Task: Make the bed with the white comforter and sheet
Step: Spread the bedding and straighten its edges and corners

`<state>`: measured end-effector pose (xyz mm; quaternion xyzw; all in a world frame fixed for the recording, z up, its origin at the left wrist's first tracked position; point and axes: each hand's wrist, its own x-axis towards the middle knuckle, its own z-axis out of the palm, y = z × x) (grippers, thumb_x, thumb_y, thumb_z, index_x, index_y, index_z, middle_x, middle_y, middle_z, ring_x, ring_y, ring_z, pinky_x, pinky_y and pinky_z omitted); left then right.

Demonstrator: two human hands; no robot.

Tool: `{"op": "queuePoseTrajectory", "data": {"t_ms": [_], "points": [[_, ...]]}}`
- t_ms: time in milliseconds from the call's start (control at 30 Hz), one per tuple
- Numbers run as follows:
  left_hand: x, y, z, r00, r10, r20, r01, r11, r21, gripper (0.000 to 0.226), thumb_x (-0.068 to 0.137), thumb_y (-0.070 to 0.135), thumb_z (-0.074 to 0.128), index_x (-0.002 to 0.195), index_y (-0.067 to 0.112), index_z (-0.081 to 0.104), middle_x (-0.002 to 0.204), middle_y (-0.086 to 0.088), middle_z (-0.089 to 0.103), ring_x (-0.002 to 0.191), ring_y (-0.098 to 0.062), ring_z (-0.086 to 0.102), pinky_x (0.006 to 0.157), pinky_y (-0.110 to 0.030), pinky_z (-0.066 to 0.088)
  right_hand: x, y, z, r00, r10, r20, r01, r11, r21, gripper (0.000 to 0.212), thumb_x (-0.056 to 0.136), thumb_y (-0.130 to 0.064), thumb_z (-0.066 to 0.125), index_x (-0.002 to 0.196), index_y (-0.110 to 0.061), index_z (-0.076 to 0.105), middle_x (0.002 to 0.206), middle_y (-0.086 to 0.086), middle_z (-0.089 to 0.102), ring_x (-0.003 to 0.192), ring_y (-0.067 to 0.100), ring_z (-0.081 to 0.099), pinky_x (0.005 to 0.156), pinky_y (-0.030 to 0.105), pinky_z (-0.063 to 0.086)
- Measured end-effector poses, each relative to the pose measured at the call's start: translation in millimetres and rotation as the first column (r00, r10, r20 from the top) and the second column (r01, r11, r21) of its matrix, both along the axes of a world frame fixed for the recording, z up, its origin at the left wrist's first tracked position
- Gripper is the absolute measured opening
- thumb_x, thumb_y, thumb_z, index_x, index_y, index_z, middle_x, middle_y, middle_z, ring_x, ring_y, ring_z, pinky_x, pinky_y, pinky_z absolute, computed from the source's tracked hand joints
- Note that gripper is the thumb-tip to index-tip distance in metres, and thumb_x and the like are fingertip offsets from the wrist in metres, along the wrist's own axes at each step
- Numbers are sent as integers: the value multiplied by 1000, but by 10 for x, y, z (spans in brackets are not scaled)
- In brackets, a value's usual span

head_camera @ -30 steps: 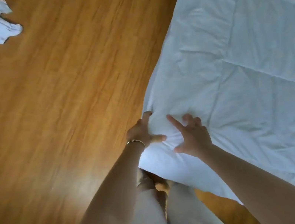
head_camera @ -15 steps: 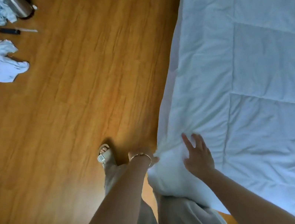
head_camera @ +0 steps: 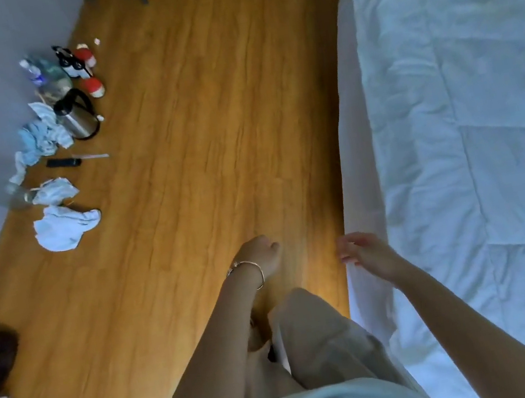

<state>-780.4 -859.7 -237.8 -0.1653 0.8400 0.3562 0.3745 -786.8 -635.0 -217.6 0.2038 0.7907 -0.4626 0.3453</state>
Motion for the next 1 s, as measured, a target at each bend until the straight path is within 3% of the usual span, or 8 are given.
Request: {"op": "queuePoseTrajectory", "data": {"t_ms": [100,167,233,300,467,633,800,1000], "points": [[-641,37,120,1000,1,-23,0,998,65,38,100,30,37,100,1,61,110,-14,64,84,-24,55,78,-33,46,-603,-304,55,999,35,-31,-36,998,-46,25,96,-17,55,119,-12,63,98,3,71,82,13,70,84,23,51],[-1059,95,127,1000,-19,7,18,992,127,35,98,26,38,86,2,59,99,-13,64,83,-26,57,76,-33,46,-1052,-471,64,998,-5,-60,0,997,-73,18,94,-17,56,111,-16,64,95,3,72,82,12,70,78,21,52],[-1548,145,126,994,-80,81,66,984,165,36,97,25,36,99,1,62,110,-15,63,100,-31,59,88,-36,46,-1538,-585,30,994,-28,-104,21,997,-71,13,93,-13,58,98,-19,68,85,-2,72,76,9,69,66,15,50],[-2151,207,136,978,-170,120,148,973,174,37,95,30,37,107,6,62,114,-13,61,114,-32,56,87,-36,44,-2086,-576,-10,987,-1,-159,-4,1000,-30,14,92,-15,58,95,-24,69,78,-7,72,77,10,69,76,25,52],[-3784,298,477,994,-103,-25,106,982,157,16,93,39,48,94,30,61,94,6,65,88,-16,61,70,-28,45,-3739,-289,163,982,10,-187,-15,1000,-25,23,91,-18,56,113,-22,61,83,-4,71,83,14,69,90,43,52],[-5294,513,688,991,-66,-117,86,981,172,22,96,37,49,109,24,59,105,5,66,92,-15,63,80,-29,48,-5288,76,415,971,-112,-211,104,993,-53,27,94,-18,55,121,-21,55,91,1,69,85,17,67,87,33,52],[-6968,902,602,977,-153,-145,183,958,222,26,96,35,48,118,24,55,108,4,65,87,-12,65,74,-25,48,-6828,424,431,949,-227,-221,195,968,-155,28,96,-21,55,123,-21,54,91,4,71,82,14,69,82,27,52],[-9158,1762,609,940,-269,-209,317,918,240,23,95,34,49,114,26,59,108,5,64,96,-12,61,79,-26,49,-8484,1100,489,892,-398,-214,377,916,-136,30,92,-28,59,122,-27,56,89,0,71,80,11,69,75,23,48]]}}
